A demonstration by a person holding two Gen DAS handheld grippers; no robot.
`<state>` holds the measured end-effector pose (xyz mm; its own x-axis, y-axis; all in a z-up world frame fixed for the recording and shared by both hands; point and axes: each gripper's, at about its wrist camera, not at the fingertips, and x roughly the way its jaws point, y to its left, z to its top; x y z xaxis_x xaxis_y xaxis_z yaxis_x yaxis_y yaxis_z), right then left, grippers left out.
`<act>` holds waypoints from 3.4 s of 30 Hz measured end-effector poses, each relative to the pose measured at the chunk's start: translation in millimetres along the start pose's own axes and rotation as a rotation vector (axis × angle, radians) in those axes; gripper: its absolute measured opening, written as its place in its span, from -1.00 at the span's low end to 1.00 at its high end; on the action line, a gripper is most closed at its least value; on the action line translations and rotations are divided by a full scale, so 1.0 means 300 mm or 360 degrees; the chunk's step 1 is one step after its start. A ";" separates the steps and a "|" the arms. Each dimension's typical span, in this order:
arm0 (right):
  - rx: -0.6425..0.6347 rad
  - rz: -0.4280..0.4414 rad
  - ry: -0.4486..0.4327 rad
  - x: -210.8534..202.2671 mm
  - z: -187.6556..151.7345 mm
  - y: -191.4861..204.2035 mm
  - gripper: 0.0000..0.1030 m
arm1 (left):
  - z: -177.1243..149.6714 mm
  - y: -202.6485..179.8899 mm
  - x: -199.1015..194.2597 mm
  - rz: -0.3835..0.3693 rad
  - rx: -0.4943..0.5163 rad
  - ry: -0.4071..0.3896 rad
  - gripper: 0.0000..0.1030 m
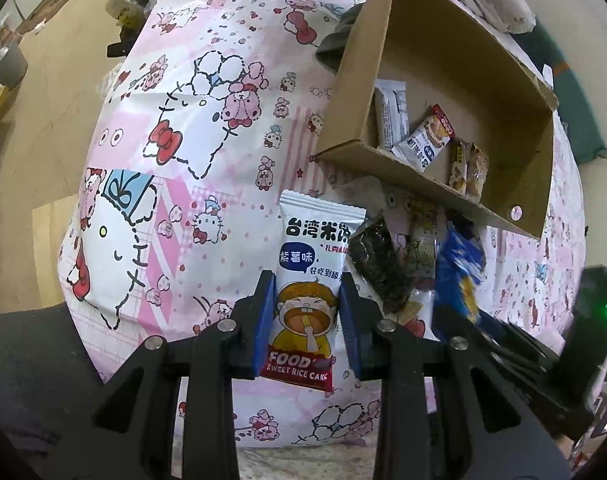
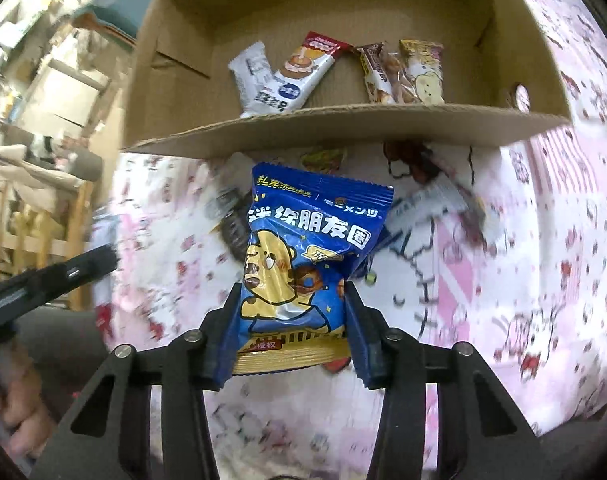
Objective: Organize snacks
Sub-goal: 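Lift the rice cake pack with the left gripper while the right grasps the blue bear snack bag, then carry the rice cake pack and blue bear bag over the box, then open both grippers to release the two snacks into the box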
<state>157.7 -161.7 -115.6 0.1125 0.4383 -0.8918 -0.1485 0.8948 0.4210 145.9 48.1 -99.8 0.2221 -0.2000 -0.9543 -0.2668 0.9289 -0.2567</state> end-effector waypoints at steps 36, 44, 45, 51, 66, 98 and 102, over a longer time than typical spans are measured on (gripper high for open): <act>0.0152 0.0220 -0.0824 -0.410 0.210 -0.226 -0.06 | 0.297 -0.279 -0.169 0.0001 0.0277 -0.0459 -0.47; 0.0140 0.0143 -0.0794 -0.356 0.289 -0.247 -0.06 | 0.357 -0.369 -0.090 -0.0025 0.0369 -0.0490 -0.47; 0.0133 0.0131 -0.0785 -0.345 0.297 -0.246 -0.06 | 0.365 -0.374 -0.083 -0.0058 0.0392 -0.0492 -0.47; 0.0092 0.0044 -0.0727 -0.280 0.307 -0.240 -0.06 | 0.366 -0.382 -0.028 0.0000 0.0519 -0.0582 -0.47; 0.0093 0.0039 -0.0610 -0.201 0.319 -0.219 -0.02 | 0.376 -0.363 0.047 -0.0062 0.0448 -0.0478 -0.46; 0.0179 0.0116 -0.0756 -0.254 0.322 -0.252 0.85 | 0.333 -0.411 -0.013 0.0008 0.0553 -0.0603 0.67; 0.0192 0.0114 -0.0774 -0.279 0.302 -0.251 0.95 | 0.323 -0.399 -0.040 0.0020 0.0552 -0.0616 0.67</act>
<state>248.6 -257.9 -57.7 0.5548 0.4622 -0.6918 -0.0614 0.8520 0.5200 266.0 -30.5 -42.9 0.5689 -0.1194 -0.8137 0.0402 0.9923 -0.1175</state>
